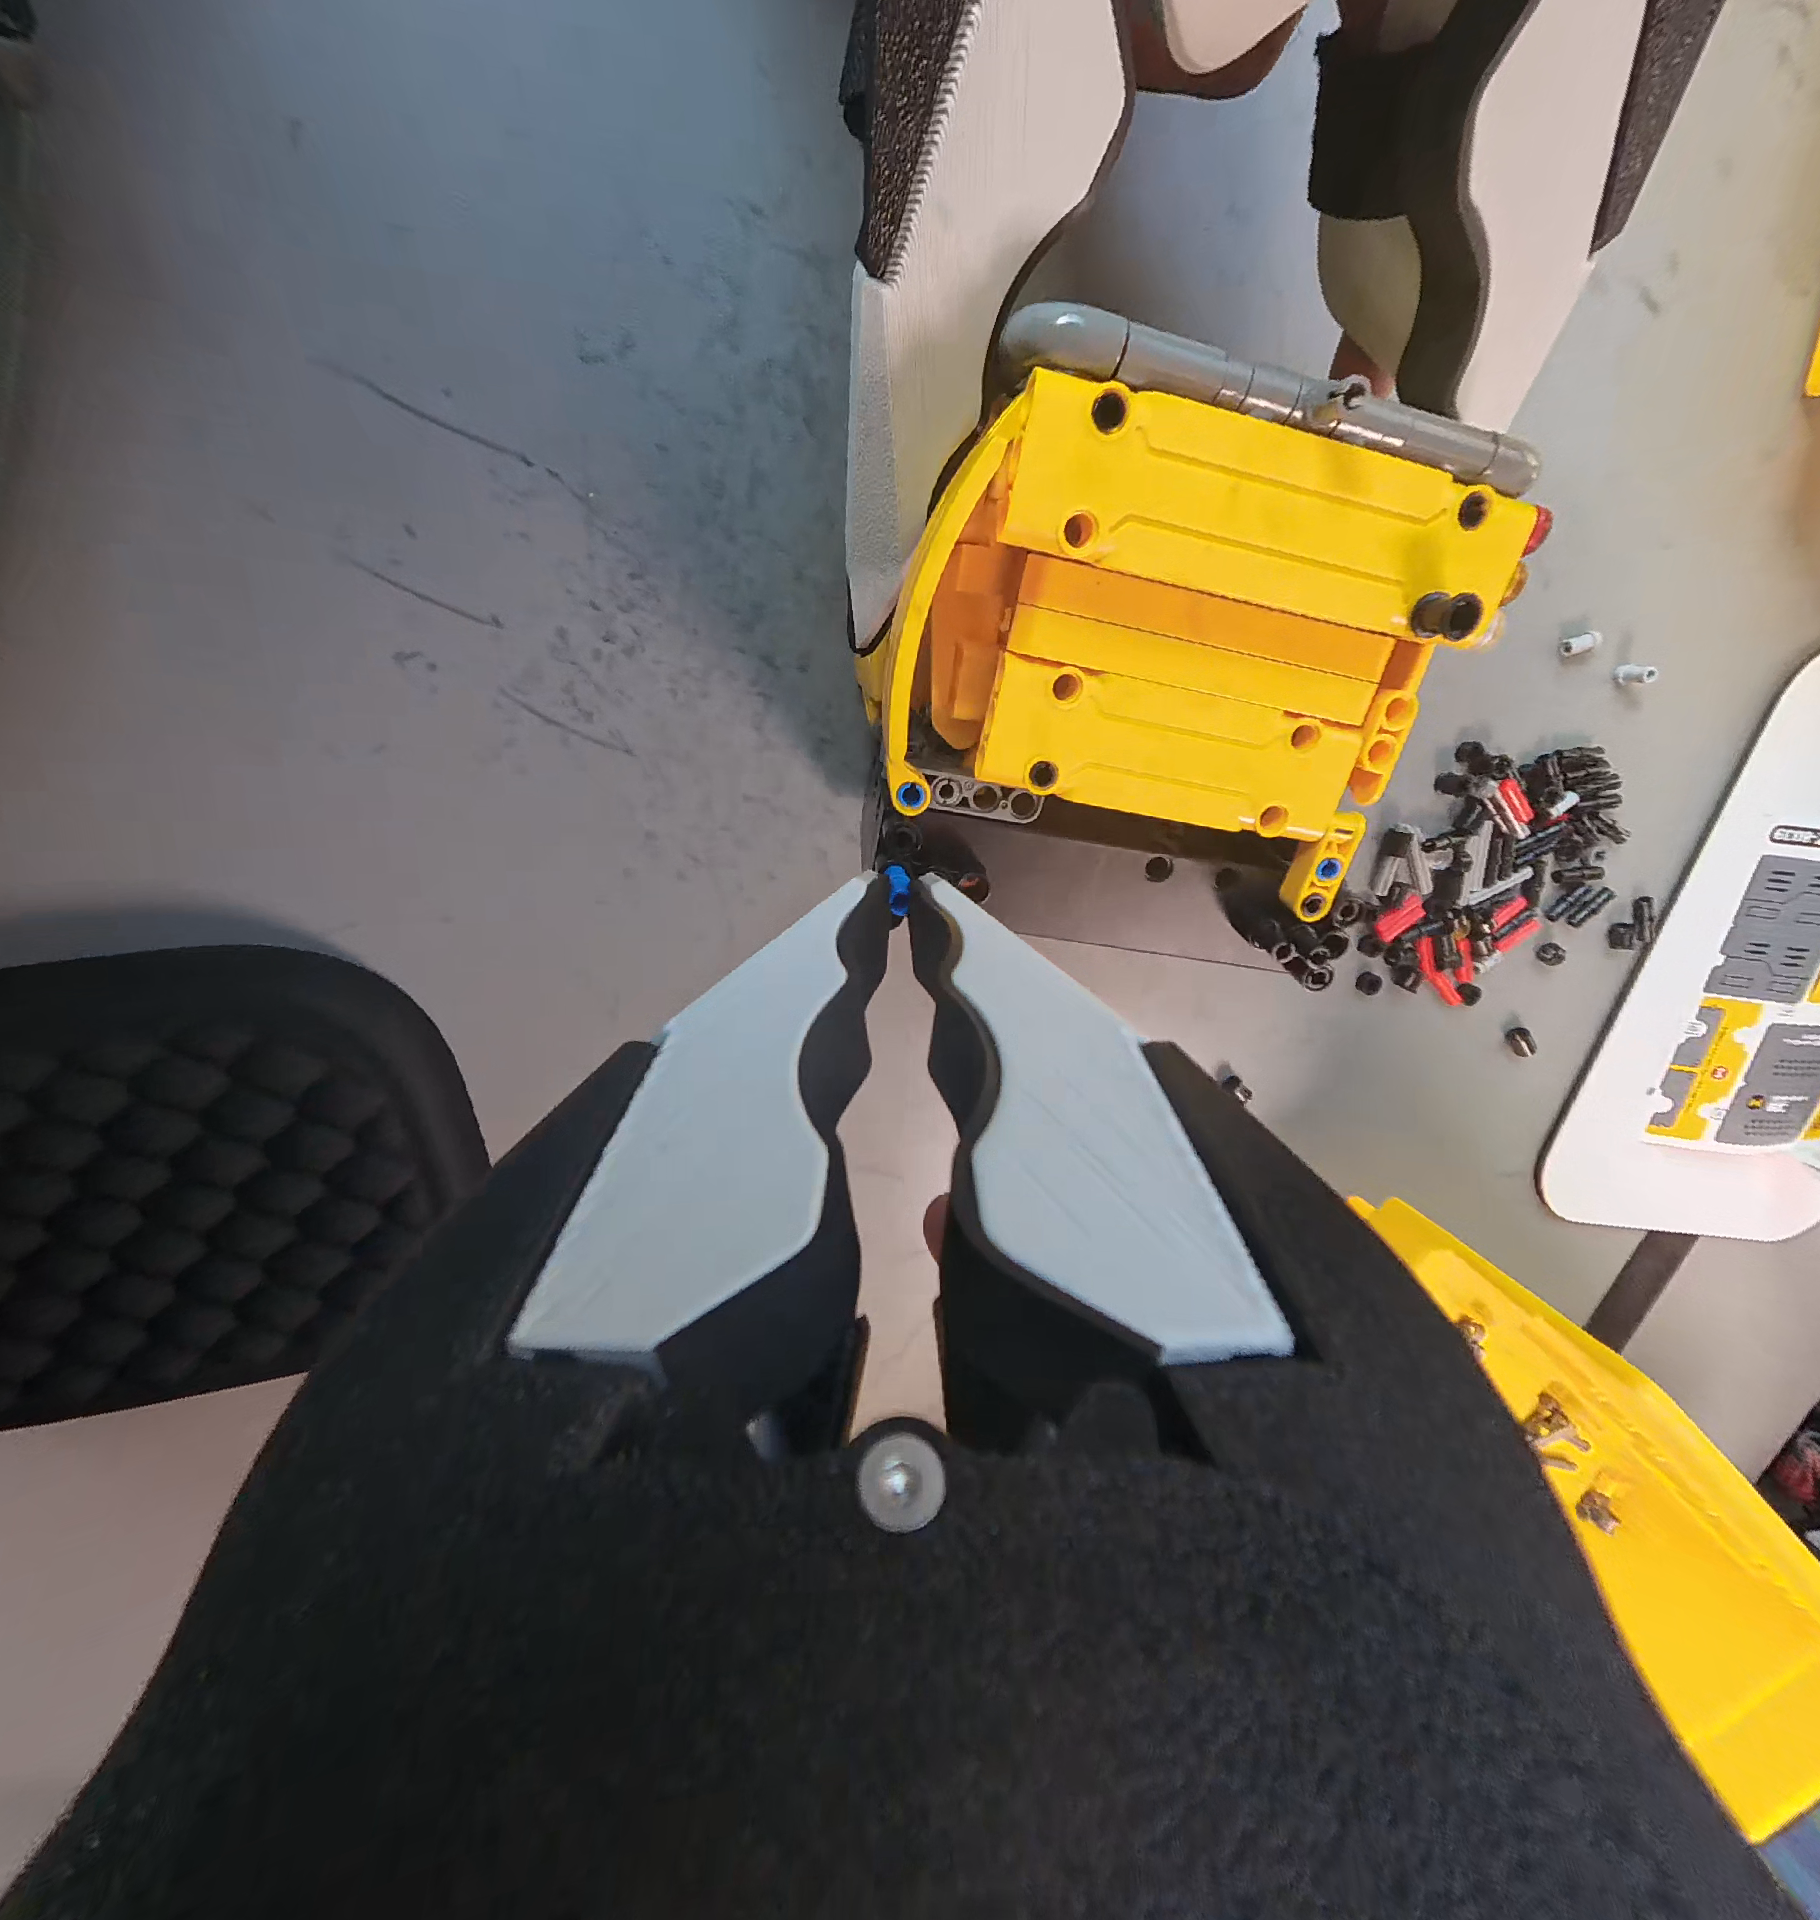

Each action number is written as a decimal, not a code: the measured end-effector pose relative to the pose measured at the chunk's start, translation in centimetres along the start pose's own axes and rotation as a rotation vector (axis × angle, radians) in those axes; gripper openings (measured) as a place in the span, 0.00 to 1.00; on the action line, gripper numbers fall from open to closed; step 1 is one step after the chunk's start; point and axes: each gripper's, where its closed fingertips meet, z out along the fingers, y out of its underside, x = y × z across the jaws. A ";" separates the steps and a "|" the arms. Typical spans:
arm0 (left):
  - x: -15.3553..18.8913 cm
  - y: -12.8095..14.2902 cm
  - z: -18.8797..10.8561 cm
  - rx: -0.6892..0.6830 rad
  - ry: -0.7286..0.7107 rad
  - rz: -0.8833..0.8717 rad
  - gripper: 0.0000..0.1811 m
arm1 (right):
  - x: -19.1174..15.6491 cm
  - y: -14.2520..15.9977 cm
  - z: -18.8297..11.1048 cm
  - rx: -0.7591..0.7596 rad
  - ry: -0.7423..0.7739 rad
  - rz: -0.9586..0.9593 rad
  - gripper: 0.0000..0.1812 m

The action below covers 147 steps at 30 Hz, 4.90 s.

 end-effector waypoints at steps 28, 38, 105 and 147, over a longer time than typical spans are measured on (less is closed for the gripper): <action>-0.1 0.2 0.0 -0.010 0.008 0.014 0.68 | -0.1 -0.1 0.4 0.074 0.039 -0.046 0.02; -0.3 0.3 -0.1 -0.009 0.010 0.015 0.68 | 0.0 -0.2 0.7 0.100 0.016 -0.040 0.02; -0.5 0.1 -0.8 -0.019 -0.114 0.018 0.67 | 0.3 0.6 0.5 0.015 0.171 -0.023 0.00; -4.5 3.0 -3.7 -0.064 0.101 0.100 0.61 | 4.0 0.7 0.9 0.813 0.296 0.339 0.39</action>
